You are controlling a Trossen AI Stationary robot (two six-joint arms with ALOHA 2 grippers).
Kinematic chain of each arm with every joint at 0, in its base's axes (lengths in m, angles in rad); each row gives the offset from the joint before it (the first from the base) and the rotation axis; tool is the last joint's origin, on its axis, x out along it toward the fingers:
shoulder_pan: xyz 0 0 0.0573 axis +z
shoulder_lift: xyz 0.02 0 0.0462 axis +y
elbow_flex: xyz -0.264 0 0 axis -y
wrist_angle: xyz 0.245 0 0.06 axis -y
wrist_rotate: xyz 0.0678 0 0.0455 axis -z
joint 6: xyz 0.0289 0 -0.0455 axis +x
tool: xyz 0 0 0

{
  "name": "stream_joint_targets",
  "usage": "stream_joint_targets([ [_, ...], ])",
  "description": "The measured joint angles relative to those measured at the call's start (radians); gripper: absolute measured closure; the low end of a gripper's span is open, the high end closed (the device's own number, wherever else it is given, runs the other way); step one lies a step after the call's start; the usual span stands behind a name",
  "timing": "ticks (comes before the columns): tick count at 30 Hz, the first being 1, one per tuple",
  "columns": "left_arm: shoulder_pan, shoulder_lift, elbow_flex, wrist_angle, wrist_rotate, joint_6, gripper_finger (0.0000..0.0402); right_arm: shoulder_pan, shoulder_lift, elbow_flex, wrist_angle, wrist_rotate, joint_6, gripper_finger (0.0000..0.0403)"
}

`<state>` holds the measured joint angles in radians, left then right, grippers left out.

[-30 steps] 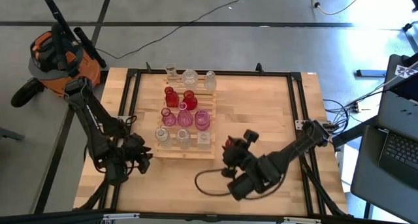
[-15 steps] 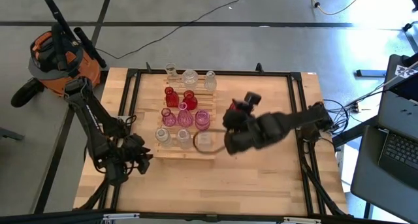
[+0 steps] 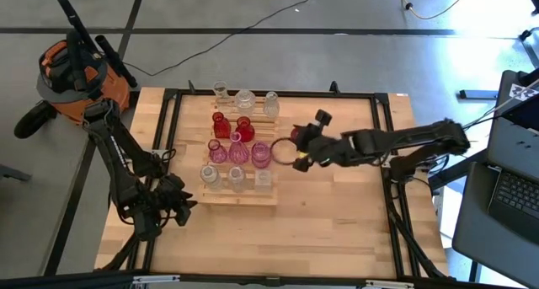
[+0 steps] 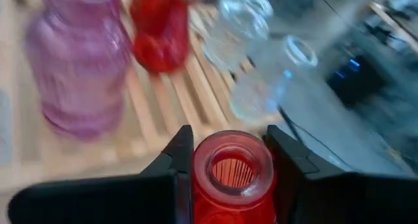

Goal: Sort vases onto shelf
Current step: Put the red vase on the shelf aligned with the other red vase

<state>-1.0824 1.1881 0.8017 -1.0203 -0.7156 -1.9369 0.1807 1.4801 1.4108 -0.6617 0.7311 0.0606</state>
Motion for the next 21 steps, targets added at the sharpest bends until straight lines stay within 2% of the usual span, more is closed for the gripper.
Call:
stream_joint_targets([
  [3,0.0,0.0,0.0,0.0,0.008,-0.016,0.0239,-0.039,-0.068,-0.112,0.206,-0.097,-0.078,0.0307],
  [5,0.0,0.0,0.0,0.0,0.016,-0.022,0.0239,-0.068,-0.09,-0.136,0.274,-0.162,-0.128,0.0307],
  [12,0.0,0.0,0.001,0.001,0.026,-0.027,0.0239,-0.216,-0.079,-0.136,0.449,-0.458,-0.201,0.0307],
  [21,0.0,0.0,0.001,0.005,0.03,-0.056,0.0239,-0.32,-0.035,-0.136,0.547,-0.683,-0.198,0.0307],
])
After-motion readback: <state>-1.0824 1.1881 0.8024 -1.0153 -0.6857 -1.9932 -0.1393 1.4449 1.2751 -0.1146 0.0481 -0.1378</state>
